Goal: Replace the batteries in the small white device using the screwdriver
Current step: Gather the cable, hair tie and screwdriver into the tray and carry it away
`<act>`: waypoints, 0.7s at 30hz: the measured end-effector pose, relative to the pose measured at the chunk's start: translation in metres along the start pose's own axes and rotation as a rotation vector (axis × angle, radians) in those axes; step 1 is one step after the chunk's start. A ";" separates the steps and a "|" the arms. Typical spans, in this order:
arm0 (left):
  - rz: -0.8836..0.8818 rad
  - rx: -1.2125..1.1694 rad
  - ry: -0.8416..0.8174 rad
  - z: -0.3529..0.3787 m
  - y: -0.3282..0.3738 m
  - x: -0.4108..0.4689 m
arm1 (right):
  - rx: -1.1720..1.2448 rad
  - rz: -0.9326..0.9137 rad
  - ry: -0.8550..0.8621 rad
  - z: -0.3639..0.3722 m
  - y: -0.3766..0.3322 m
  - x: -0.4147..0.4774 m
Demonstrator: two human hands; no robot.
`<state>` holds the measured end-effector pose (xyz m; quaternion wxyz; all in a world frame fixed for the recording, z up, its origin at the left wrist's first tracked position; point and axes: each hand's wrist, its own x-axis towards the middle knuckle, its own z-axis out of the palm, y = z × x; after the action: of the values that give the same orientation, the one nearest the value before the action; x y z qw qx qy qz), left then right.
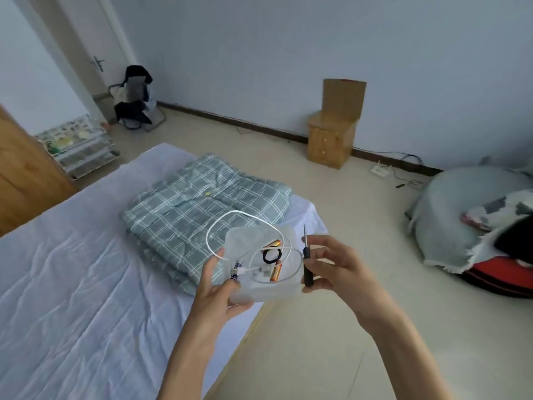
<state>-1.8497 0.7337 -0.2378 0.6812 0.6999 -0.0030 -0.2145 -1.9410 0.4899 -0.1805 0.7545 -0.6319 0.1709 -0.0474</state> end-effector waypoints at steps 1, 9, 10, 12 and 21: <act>-0.003 0.006 -0.034 0.014 0.005 0.019 | 0.013 -0.002 0.033 -0.012 -0.005 0.012; -0.007 0.024 -0.202 0.144 0.036 0.166 | 0.010 -0.033 0.174 -0.127 -0.034 0.128; -0.007 0.019 -0.200 0.163 0.041 0.183 | -0.002 -0.041 0.182 -0.144 -0.040 0.143; -0.018 0.022 -0.212 0.199 0.052 0.212 | -0.011 -0.048 0.206 -0.178 -0.055 0.171; 0.001 0.024 -0.289 0.328 0.104 0.303 | -0.040 -0.095 0.217 -0.292 -0.119 0.276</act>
<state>-1.6445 0.3238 -0.2219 0.6654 0.6698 -0.1040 -0.3127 -1.7576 0.1135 -0.1614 0.7157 -0.6455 0.2223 -0.1475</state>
